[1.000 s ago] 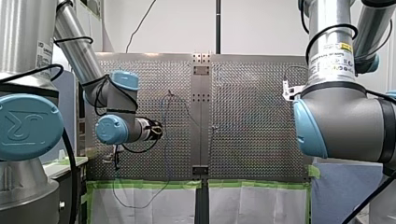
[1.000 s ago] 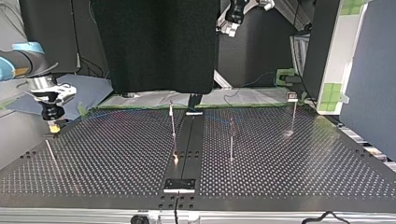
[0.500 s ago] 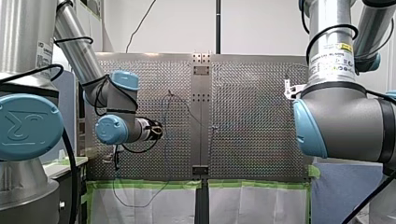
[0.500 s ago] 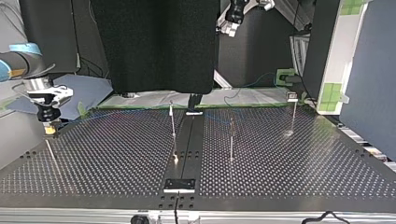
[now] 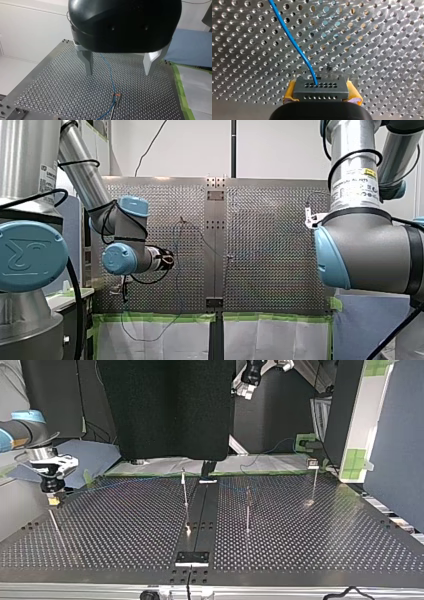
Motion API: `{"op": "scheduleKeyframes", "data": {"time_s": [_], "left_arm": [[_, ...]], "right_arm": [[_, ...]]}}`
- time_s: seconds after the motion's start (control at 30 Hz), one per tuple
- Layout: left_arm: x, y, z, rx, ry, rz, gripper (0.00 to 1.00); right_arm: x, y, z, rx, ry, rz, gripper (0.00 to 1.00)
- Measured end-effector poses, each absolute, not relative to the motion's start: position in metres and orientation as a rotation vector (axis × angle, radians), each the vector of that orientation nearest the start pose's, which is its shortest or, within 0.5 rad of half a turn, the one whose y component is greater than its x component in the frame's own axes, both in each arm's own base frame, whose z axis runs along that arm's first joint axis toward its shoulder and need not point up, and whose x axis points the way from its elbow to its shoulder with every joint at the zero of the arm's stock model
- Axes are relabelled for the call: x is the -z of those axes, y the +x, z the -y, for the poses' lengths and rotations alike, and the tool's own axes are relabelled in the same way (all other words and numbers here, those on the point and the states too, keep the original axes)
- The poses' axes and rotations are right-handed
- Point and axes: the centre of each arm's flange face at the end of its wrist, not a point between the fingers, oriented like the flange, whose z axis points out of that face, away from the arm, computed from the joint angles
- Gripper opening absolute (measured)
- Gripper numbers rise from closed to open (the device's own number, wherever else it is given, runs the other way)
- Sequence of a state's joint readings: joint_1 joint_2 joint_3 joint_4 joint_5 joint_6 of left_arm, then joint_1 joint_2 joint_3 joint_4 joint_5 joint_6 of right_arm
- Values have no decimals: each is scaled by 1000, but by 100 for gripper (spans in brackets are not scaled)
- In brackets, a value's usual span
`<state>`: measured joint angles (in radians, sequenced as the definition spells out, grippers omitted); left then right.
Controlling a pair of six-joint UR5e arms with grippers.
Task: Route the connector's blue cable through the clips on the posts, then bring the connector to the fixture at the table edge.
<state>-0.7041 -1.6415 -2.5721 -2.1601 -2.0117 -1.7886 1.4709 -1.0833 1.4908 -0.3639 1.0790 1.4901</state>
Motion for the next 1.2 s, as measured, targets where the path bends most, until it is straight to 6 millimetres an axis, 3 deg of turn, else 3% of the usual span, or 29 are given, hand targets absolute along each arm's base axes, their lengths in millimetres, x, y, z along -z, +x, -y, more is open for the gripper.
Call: {"op": "scheduleKeyframes", "data": {"time_s": [1.2], "left_arm": [[-135, 169, 262, 334, 68, -1662, 100]], "right_arm": [[-289, 114, 664, -1441, 1530, 943, 0]]}}
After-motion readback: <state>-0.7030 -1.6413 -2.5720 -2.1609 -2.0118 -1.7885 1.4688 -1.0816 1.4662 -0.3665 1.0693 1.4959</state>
